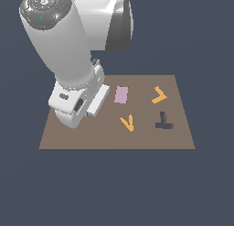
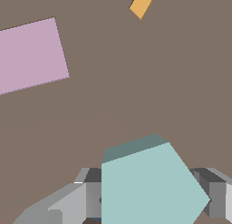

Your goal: Insert a designated object into the corresponding slot on a board.

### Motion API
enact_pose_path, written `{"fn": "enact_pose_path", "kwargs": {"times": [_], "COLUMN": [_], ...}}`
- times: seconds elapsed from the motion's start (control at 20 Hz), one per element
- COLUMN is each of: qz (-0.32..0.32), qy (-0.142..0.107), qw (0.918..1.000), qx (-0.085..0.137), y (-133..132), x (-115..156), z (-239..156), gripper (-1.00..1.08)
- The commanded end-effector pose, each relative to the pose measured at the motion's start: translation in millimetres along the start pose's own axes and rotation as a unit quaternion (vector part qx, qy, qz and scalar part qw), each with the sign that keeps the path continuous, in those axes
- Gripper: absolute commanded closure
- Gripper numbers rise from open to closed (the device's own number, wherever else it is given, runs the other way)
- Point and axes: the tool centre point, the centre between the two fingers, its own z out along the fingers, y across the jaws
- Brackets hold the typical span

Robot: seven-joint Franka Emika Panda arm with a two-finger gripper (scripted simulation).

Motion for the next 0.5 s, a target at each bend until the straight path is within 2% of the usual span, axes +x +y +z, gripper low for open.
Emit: {"fn": "enact_pose_path", "kwargs": {"times": [0.0,0.45], "qz": [-0.027,-0.084], "qy": [0.0,0.0], "qw": [0.9996,0.9964], "qx": [0.0,0.0], "y": [-7,-18], "x": [-8,-29], "z": [-1,-2], "gripper": [1.08,1.08]}}
